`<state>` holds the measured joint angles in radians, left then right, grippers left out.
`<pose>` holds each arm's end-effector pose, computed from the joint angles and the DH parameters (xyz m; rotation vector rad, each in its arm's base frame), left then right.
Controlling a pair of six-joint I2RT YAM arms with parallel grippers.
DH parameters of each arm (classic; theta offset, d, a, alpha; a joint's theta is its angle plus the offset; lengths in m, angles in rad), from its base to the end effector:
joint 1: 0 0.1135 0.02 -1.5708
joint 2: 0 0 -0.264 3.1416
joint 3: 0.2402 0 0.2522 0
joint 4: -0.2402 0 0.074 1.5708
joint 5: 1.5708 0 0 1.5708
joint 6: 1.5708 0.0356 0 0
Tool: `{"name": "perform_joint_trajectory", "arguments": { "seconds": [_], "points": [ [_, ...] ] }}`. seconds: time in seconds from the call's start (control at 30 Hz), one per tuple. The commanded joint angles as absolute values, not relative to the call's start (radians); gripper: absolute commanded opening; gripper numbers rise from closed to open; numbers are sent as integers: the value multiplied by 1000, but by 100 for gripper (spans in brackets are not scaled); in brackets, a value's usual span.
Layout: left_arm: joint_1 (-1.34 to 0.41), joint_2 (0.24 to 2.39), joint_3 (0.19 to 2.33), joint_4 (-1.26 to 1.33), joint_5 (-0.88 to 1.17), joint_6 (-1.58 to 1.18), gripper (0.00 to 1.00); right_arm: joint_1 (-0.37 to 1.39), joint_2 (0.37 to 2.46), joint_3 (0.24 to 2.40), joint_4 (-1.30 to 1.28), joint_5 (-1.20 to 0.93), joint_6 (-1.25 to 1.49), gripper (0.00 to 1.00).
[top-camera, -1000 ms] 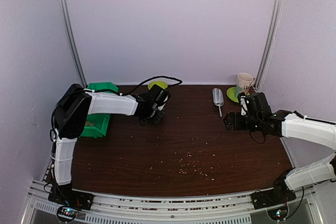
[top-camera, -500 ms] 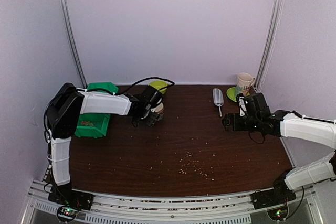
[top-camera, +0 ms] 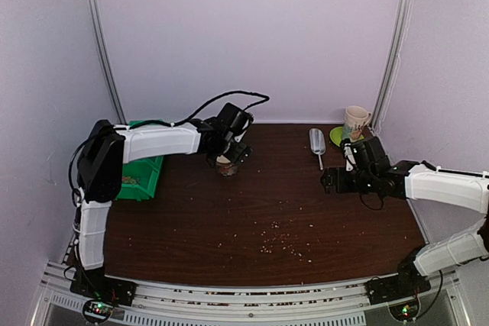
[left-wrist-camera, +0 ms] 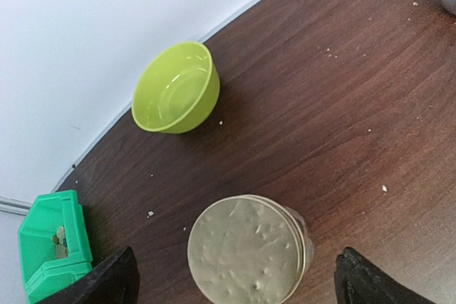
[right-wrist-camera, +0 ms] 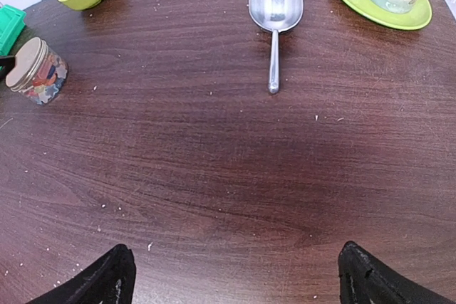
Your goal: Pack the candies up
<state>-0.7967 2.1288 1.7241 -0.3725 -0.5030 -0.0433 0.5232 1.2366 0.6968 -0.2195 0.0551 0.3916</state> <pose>0.3503 -0.3338 0.2224 0.5953 2.1555 0.1417 0.2209 0.1251 0.2130 -0.1274 2.3586 0.3897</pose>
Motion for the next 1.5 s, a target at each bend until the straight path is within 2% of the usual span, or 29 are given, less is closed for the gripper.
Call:
{"name": "perform_joint_trajectory", "arguments": {
  "seconds": [0.0,0.3,0.43,0.63,1.17,1.27,1.4,1.43,1.47],
  "points": [
    [-798,2263,1851,-437,-535,19,98,532,1232,720,-215,59,383,99],
    [-783,2413,2009,-522,-624,67,98,541,1240,717,-203,48,390,100],
    [-767,2414,1993,-536,-629,65,91,549,1255,724,-198,39,393,99],
    [-735,2366,1884,-527,-628,41,80,557,1270,731,-193,32,393,99],
    [-620,2161,1558,-441,-613,-35,78,578,1296,760,-207,28,389,100],
    [-620,2126,1533,-435,-604,-42,80,580,1297,767,-215,35,384,100],
    [-621,2050,1495,-425,-565,-61,90,580,1293,784,-245,58,364,99],
    [-620,2027,1485,-425,-550,-67,97,580,1288,790,-257,71,357,99],
    [-621,2005,1475,-425,-529,-76,98,579,1285,796,-272,85,350,99]
  ]
}}
